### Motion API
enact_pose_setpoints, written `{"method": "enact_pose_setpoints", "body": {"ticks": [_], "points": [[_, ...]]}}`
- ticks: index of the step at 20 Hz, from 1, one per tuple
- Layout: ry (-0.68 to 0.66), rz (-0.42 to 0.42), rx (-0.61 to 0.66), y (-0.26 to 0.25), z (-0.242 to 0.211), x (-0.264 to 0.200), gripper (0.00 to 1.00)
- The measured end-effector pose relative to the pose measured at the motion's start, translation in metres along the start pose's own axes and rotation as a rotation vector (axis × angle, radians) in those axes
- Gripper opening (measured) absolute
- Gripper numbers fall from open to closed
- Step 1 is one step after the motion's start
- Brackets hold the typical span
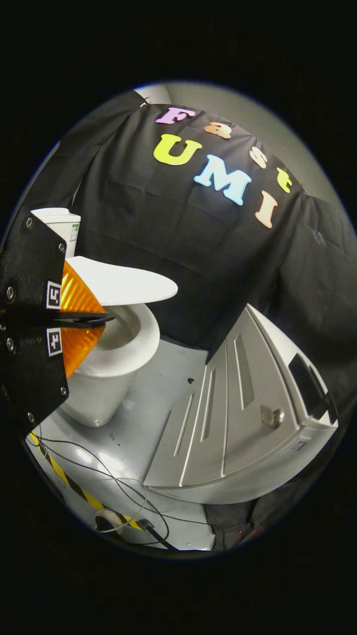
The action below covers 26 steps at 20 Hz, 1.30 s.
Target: Open the toilet lid.
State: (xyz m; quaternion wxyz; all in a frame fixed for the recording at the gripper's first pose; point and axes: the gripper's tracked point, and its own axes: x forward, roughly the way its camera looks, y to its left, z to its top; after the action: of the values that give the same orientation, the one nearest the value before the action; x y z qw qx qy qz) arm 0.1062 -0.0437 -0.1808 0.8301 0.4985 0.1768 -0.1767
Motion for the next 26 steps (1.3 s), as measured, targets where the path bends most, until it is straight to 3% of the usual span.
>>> {"method": "enact_pose_setpoints", "body": {"ticks": [12, 18, 26], "points": [[-0.083, 0.156, -0.243, 0.119, 0.004, -0.036, 0.0], [-0.114, 0.169, -0.408, 0.158, -0.006, -0.044, 0.0], [-0.13, 0.224, -0.502, 0.202, -0.021, -0.059, 0.0]]}}
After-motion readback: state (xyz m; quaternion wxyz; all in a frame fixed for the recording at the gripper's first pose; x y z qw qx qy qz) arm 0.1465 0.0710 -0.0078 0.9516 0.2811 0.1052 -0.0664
